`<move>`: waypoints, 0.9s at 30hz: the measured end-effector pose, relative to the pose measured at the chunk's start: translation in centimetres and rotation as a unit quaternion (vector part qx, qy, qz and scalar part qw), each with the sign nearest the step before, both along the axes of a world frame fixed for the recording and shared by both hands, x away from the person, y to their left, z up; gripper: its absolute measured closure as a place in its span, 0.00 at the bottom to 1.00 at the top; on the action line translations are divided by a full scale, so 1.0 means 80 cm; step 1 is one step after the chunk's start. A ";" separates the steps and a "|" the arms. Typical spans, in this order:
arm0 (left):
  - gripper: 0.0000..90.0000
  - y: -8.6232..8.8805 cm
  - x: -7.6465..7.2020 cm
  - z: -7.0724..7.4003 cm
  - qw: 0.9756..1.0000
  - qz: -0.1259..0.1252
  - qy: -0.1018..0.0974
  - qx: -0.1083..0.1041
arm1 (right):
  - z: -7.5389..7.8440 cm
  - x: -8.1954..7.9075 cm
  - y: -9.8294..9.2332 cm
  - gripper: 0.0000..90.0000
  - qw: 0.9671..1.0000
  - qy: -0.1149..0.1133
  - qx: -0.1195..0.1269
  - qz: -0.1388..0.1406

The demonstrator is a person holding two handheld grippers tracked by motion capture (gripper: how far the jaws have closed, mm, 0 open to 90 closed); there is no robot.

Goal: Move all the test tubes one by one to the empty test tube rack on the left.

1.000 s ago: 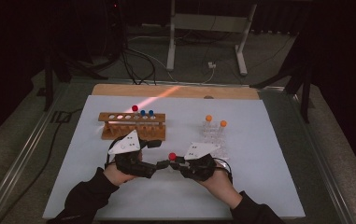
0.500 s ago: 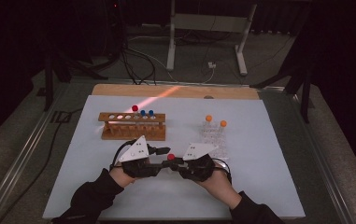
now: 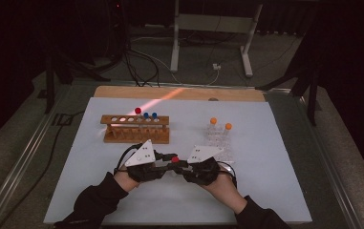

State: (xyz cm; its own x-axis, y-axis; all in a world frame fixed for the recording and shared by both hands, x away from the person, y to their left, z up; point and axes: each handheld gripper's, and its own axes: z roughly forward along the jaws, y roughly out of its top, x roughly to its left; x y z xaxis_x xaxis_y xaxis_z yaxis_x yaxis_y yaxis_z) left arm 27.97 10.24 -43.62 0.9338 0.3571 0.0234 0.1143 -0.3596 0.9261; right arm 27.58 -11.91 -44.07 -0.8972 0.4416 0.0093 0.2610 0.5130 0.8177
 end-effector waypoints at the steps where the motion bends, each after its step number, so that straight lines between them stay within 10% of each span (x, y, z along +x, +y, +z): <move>1: 0.79 0.002 0.001 0.002 1.000 -0.001 0.002 -0.004 | 0.000 0.000 0.000 0.76 1.000 -0.002 0.002 -0.003; 20: 0.80 0.080 0.030 0.072 0.995 0.095 -0.025 -0.018 | 0.020 0.006 -0.024 0.02 0.997 -0.011 0.067 -0.041; 27: 0.80 0.110 0.050 0.093 0.989 0.139 -0.034 -0.024 | 0.021 0.007 -0.028 0.01 0.996 -0.019 0.073 -0.039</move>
State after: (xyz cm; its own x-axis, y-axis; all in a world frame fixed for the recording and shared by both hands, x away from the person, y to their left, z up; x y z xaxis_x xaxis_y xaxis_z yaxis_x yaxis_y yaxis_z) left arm 31.97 19.01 -36.21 0.7956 0.6029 0.0595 0.1396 -0.2780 0.9504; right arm 28.13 -14.17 -42.36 -0.8607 0.5071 0.0456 0.2637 0.3673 0.8920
